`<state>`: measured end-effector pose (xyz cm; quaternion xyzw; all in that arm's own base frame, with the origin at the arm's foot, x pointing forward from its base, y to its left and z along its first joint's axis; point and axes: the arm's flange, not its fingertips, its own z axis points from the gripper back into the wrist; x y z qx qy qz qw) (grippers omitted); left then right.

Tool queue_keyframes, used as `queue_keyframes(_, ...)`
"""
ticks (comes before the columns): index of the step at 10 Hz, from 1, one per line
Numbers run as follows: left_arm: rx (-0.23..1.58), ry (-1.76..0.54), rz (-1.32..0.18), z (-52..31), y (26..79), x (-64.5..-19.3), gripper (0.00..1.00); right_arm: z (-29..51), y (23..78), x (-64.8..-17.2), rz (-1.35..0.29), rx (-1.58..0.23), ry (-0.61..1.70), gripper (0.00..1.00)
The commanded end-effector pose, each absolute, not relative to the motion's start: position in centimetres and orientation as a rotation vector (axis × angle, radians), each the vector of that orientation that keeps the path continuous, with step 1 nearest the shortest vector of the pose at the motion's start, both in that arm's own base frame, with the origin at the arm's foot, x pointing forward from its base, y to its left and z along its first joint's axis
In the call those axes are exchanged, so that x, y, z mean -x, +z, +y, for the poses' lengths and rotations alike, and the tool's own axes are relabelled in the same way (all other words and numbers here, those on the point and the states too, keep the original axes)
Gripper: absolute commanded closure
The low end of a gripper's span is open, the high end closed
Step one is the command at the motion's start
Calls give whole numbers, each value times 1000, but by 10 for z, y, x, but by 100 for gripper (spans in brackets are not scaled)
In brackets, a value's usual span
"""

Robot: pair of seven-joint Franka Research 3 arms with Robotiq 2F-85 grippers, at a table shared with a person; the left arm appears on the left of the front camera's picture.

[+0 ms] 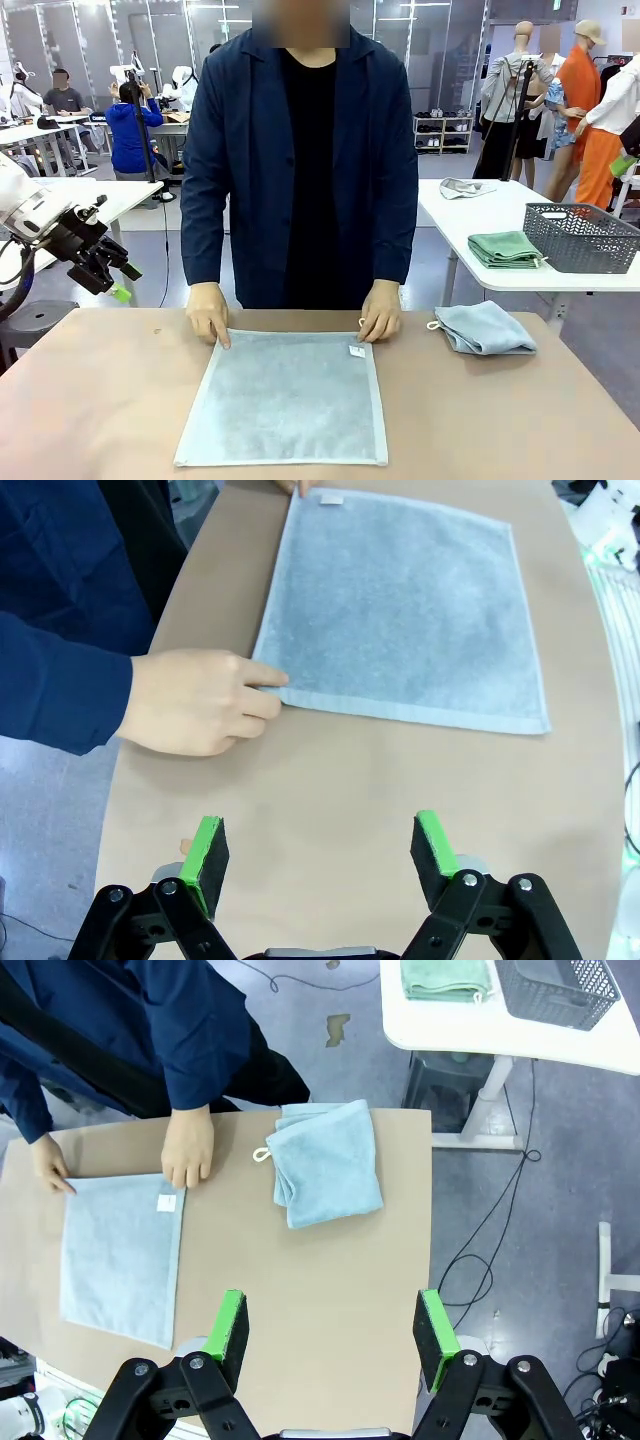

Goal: Fold the towels and place them in the basket.
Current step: When a person lays out a Towel with hook on the table, fold it in half twice.

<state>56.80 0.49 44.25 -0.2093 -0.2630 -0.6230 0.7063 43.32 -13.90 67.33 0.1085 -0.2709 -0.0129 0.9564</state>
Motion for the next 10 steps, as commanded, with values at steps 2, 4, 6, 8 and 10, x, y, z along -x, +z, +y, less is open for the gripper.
queue_keyframes(2,456,-1390,-580,4,444,-568,7,-138,674,-434,-547,-216,-41,17)
queue_keyframes(4,456,-1390,-580,4,444,-568,7,-138,674,-434,-547,-216,-41,17)
queue_keyframes(6,456,-1390,-580,4,444,-568,7,-138,674,-434,-547,-216,-41,17)
queue_keyframes(8,456,-1390,-580,4,444,-568,7,-138,674,-434,-547,-216,-41,17)
queue_keyframes(10,456,-1390,-580,4,444,-568,7,-138,674,-434,-547,-216,-41,17)
